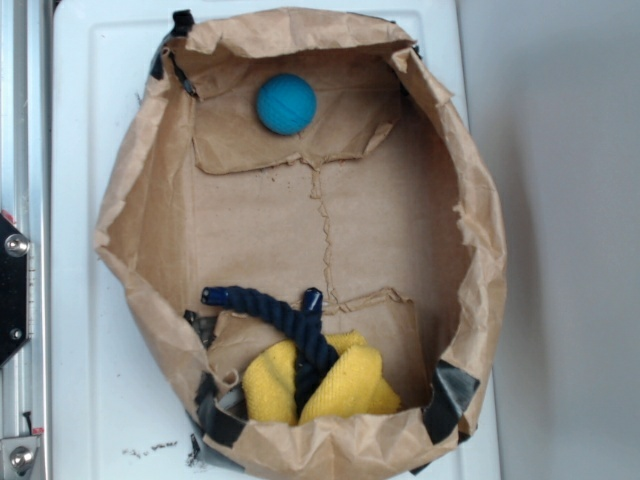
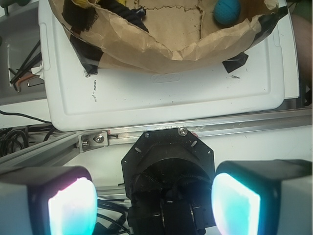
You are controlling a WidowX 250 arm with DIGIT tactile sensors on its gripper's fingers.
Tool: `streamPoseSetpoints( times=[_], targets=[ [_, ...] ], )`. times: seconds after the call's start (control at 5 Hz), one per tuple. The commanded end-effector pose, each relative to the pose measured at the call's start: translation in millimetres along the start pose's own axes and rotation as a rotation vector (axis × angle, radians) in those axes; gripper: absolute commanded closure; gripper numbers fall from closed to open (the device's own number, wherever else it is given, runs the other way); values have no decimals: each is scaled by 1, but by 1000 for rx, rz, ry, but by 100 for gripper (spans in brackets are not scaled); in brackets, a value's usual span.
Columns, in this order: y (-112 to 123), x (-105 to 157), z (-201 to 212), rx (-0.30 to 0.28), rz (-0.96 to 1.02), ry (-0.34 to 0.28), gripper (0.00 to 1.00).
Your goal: Grab the blue ball.
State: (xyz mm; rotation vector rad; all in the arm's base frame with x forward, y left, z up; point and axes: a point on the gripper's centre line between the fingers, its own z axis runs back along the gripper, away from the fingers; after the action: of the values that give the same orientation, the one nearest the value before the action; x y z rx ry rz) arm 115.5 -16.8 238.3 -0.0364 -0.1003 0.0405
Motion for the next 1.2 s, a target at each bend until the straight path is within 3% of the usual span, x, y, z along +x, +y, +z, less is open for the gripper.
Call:
streamPoseSetpoints(
  times=[0.0, 0.2, 0.4, 0.8, 1.0],
  targets=[
    [0, 0, 0, 0, 0, 0, 0],
    [-2, 27, -2, -34, 45, -40, 0],
    [-2, 71, -8, -67, 97, -56, 0],
    [14, 130, -30, -31, 218, -116, 0],
    [28, 141, -40, 20, 425, -338, 0]
  ],
)
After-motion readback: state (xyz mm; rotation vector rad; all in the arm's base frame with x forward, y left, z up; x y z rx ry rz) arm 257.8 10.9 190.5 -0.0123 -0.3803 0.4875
